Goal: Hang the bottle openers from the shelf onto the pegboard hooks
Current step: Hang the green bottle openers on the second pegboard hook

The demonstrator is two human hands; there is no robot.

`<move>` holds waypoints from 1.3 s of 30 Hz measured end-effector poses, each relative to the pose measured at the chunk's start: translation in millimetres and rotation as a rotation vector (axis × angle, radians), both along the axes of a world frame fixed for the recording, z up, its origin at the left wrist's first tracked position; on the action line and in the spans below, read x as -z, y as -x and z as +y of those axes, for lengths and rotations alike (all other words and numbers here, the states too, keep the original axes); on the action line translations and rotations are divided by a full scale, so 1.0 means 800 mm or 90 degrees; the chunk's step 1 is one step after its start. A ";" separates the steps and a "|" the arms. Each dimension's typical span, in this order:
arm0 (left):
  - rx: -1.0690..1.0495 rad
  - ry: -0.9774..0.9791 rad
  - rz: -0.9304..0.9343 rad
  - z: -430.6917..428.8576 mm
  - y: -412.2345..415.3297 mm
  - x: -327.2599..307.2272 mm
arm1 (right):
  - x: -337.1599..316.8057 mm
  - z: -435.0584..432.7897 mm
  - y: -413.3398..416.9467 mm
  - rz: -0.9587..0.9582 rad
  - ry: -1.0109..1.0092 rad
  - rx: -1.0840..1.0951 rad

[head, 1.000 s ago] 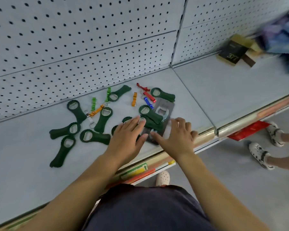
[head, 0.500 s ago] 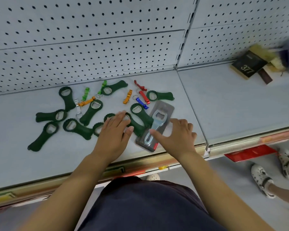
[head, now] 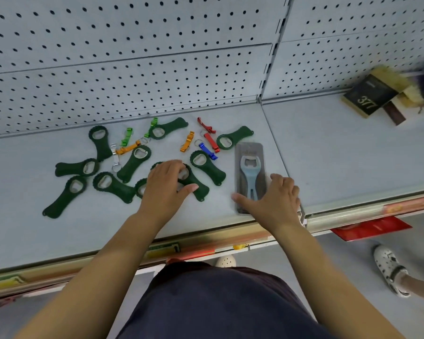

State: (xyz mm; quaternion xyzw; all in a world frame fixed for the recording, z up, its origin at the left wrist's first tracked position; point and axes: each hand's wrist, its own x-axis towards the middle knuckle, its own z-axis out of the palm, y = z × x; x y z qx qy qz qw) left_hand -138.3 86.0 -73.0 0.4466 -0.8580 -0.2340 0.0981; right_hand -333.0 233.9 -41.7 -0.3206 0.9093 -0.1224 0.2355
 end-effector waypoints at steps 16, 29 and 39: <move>-0.157 -0.171 0.181 0.023 0.006 -0.044 | -0.002 -0.001 0.013 -0.105 0.030 0.088; -0.299 -0.294 0.389 0.014 -0.074 -0.106 | -0.056 -0.012 -0.066 -0.170 0.384 0.135; -0.466 -0.405 0.571 -0.047 -0.276 -0.156 | -0.093 -0.090 -0.268 -0.329 0.482 0.119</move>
